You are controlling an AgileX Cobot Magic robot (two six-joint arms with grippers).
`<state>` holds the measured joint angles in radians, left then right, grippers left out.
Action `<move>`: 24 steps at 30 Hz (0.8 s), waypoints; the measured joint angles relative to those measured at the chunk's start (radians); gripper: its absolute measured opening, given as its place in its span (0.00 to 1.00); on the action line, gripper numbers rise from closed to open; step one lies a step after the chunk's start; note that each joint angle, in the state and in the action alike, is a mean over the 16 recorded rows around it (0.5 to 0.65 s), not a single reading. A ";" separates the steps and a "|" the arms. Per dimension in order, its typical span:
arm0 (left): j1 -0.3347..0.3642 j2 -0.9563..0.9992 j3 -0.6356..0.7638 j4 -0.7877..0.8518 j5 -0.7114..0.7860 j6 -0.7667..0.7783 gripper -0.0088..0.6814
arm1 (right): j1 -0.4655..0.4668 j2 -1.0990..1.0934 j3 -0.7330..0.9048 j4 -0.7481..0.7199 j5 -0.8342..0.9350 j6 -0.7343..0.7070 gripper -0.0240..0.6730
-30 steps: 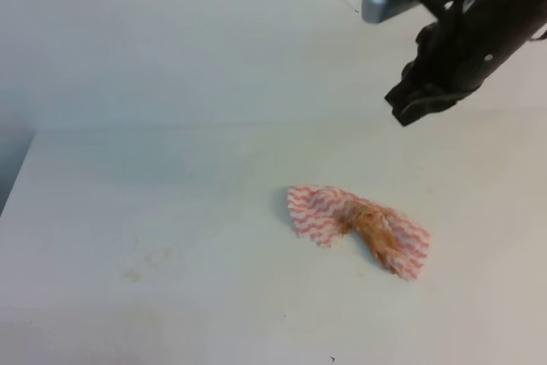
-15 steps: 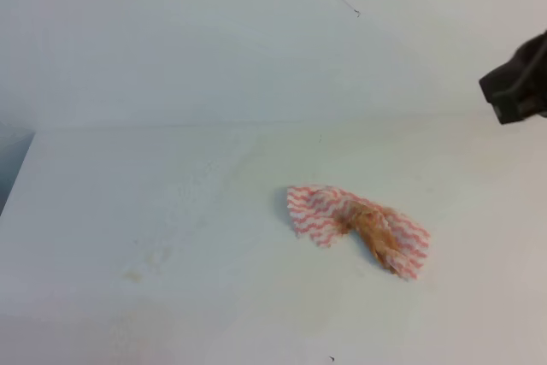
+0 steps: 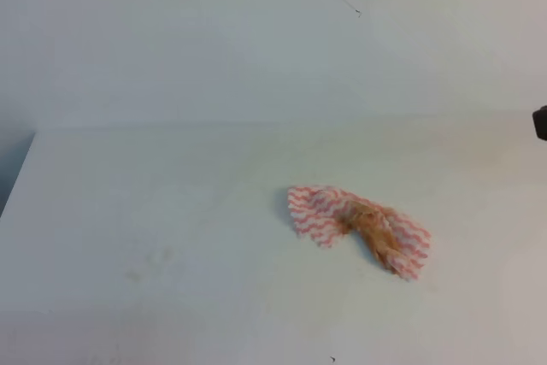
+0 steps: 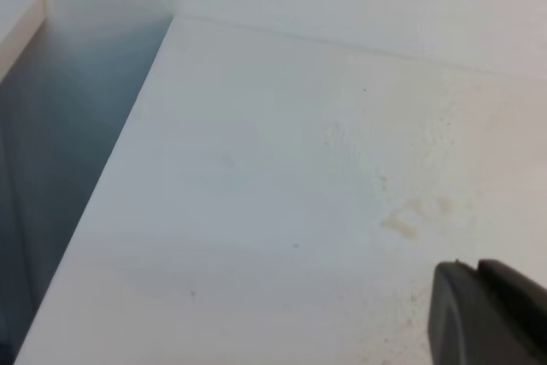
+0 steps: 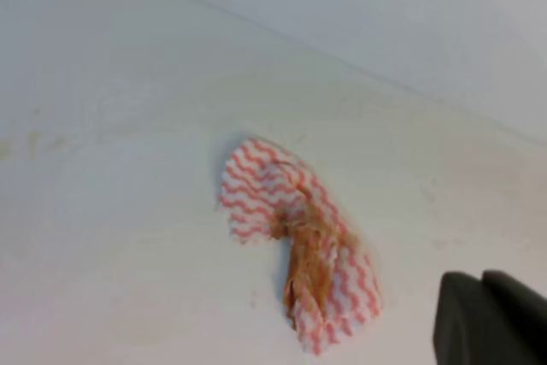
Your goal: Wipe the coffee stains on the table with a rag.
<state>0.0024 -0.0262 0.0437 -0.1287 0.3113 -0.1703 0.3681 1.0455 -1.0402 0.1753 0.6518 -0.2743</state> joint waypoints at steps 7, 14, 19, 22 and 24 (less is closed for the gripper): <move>0.000 0.000 0.000 0.000 0.000 0.000 0.01 | -0.001 -0.002 0.006 -0.004 0.011 -0.003 0.05; 0.000 0.000 0.000 0.000 0.000 0.000 0.01 | -0.050 -0.060 0.019 -0.017 0.000 -0.045 0.05; 0.000 0.000 0.000 0.000 0.000 0.000 0.01 | -0.161 -0.165 0.090 0.029 -0.082 -0.079 0.05; 0.000 0.000 0.000 0.000 0.000 0.000 0.01 | -0.255 -0.255 0.172 0.069 -0.155 -0.098 0.05; 0.000 0.000 0.000 0.000 0.000 0.000 0.01 | -0.324 -0.325 0.241 0.100 -0.208 -0.106 0.05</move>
<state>0.0024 -0.0262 0.0437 -0.1287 0.3113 -0.1703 0.0445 0.7207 -0.7990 0.2749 0.4436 -0.3800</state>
